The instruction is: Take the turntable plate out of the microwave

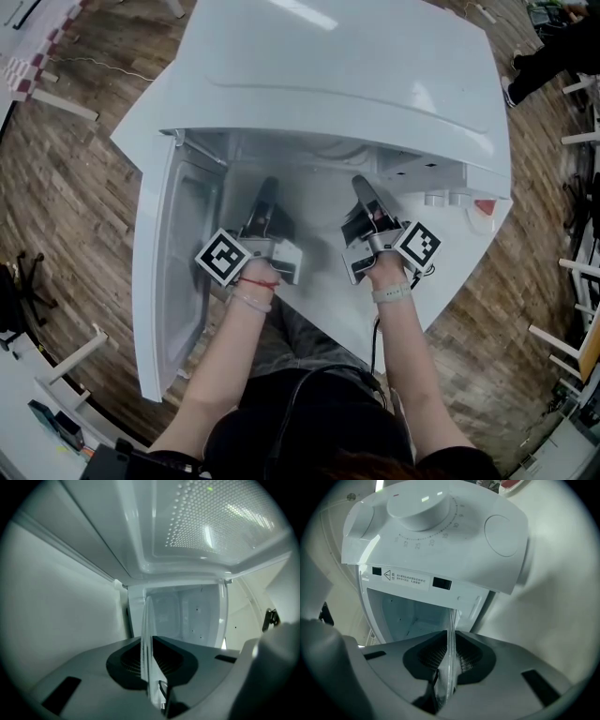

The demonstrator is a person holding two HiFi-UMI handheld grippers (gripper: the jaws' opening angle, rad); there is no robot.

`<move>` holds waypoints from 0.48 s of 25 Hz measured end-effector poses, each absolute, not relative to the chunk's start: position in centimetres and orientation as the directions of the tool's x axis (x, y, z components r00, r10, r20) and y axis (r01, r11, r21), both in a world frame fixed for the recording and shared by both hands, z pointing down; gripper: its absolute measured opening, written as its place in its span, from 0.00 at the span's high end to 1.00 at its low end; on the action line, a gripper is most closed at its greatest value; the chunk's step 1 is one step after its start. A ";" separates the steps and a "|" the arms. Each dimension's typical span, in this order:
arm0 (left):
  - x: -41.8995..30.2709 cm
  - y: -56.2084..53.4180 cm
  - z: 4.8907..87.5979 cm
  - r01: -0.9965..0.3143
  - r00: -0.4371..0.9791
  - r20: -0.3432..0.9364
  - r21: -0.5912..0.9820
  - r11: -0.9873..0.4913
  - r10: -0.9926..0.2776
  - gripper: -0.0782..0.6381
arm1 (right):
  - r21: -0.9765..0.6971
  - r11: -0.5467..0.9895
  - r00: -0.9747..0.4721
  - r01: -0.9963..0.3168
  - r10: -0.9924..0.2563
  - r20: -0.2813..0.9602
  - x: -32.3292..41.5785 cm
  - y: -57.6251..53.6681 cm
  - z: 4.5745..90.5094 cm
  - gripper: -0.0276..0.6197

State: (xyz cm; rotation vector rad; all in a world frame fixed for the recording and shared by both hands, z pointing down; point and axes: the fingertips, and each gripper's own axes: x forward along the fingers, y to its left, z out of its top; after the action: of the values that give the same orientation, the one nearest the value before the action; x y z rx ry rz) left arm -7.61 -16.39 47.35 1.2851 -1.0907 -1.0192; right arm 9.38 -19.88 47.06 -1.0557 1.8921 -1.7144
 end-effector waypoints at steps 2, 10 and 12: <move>-7.5 -16.5 47.2 -0.025 0.205 0.035 0.999 0.030 -0.978 0.83 | -0.964 -0.008 -0.652 -0.266 -0.735 0.186 9.4 -19.8 46.9 0.86; -7.7 -16.6 47.2 -0.009 0.195 0.032 0.999 0.031 -0.980 0.83 | -0.964 0.061 -0.669 -0.259 -0.731 0.134 9.4 -19.5 46.5 0.87; -7.6 -16.5 47.2 -0.008 0.197 0.035 0.999 0.034 -0.980 0.83 | -0.965 0.076 -0.672 -0.249 -0.731 0.116 9.4 -19.3 46.4 0.87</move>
State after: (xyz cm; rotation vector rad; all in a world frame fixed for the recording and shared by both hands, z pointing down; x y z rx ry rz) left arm -7.64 -16.46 47.24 1.2741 -1.0815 -1.0353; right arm 9.42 -19.34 46.37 -0.9702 1.9608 -1.6262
